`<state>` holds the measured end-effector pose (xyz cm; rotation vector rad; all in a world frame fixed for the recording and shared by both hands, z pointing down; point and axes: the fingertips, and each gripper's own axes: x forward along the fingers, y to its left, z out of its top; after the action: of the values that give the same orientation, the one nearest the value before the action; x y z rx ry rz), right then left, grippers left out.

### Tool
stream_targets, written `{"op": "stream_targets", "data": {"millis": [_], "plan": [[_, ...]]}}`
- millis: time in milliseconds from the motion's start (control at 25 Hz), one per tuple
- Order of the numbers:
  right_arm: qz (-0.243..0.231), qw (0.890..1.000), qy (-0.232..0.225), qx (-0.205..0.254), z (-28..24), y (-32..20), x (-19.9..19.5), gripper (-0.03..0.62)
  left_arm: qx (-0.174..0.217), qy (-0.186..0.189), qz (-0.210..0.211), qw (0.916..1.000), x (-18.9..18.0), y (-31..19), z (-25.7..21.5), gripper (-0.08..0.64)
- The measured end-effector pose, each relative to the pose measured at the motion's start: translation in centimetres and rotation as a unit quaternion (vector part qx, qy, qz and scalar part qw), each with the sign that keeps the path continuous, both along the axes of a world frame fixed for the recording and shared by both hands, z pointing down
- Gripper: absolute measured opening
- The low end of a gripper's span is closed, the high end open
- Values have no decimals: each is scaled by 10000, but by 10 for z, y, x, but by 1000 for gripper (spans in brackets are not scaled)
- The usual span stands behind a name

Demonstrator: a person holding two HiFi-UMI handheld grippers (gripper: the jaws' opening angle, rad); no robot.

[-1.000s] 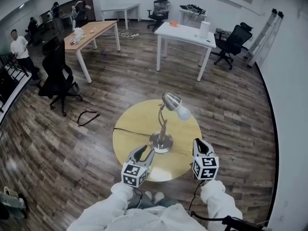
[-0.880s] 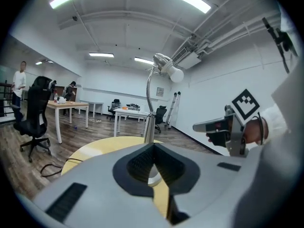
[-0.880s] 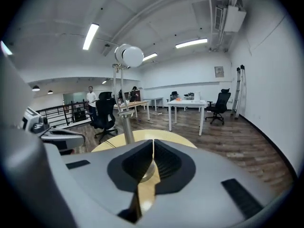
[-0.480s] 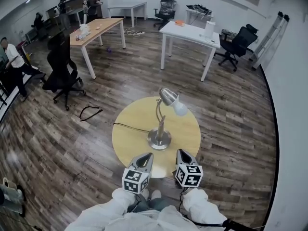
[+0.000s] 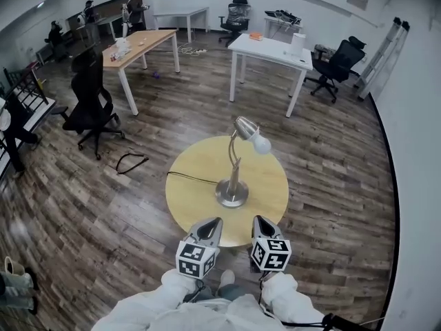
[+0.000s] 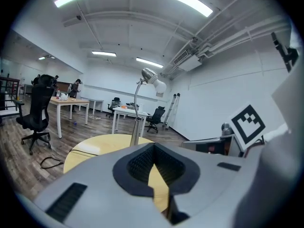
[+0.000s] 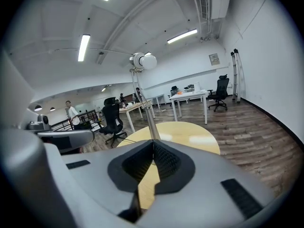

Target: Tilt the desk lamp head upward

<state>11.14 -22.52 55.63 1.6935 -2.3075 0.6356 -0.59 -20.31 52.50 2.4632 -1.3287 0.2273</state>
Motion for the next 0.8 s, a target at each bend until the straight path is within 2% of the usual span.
{"op": "stream_targets", "data": {"millis": [320, 520, 800], "plan": [[426, 9990, 40, -92, 7, 61, -27, 14, -65, -98, 232, 9997, -32, 53, 7, 1], [345, 9992, 205, 30, -6, 83, -49, 14, -132, -45, 349, 9993, -42, 71, 2, 0], [303, 9985, 343, 289, -24, 92, -53, 14, -115, -80, 242, 9996, -43, 86, -7, 1]]}}
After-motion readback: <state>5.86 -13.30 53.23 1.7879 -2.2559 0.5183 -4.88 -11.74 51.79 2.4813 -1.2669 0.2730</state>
